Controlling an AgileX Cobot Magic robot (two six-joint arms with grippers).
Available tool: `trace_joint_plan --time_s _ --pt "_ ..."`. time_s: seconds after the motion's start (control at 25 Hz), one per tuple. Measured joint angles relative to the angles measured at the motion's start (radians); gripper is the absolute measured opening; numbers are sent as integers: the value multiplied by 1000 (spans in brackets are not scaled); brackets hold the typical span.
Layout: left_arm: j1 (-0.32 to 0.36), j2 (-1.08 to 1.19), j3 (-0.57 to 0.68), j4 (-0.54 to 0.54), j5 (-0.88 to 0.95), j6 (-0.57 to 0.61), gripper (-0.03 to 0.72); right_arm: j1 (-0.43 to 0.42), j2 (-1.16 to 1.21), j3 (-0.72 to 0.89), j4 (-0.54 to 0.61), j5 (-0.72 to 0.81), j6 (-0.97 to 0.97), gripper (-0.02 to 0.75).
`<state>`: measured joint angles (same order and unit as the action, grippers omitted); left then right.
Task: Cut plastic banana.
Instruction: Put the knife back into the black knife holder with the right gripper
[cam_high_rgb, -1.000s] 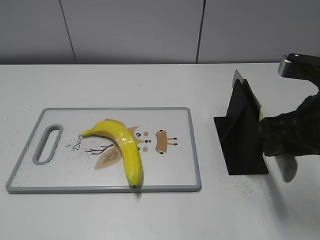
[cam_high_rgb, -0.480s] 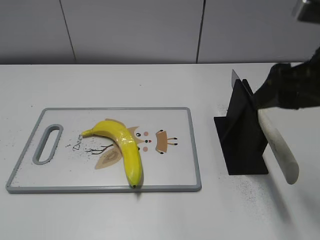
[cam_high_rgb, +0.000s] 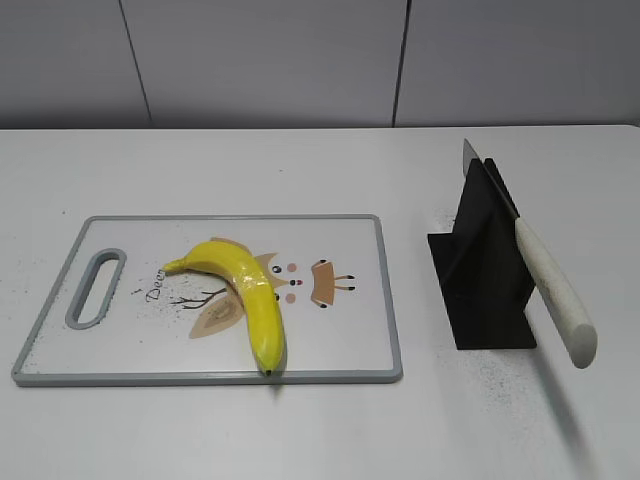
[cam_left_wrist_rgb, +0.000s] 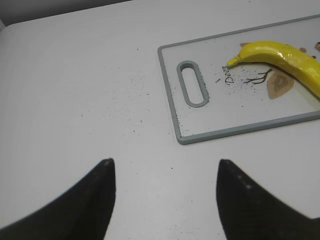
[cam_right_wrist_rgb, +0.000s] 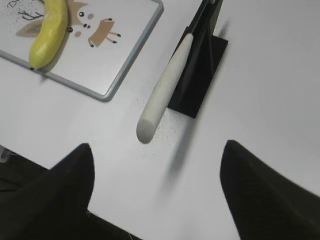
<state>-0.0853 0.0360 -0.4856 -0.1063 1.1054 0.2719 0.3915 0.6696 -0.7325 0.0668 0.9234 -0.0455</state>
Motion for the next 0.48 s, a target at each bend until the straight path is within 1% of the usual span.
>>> trace_joint_plan --time_s 0.2,0.36,0.48 --pt "0 0 0 -11 0 0 595 0 -267 133 1 19 -1 592" --pt "0 0 0 -15 0 0 595 0 -432 157 1 48 -2 592" --pt "0 0 0 -16 0 0 595 0 -502 160 2 107 -2 584"
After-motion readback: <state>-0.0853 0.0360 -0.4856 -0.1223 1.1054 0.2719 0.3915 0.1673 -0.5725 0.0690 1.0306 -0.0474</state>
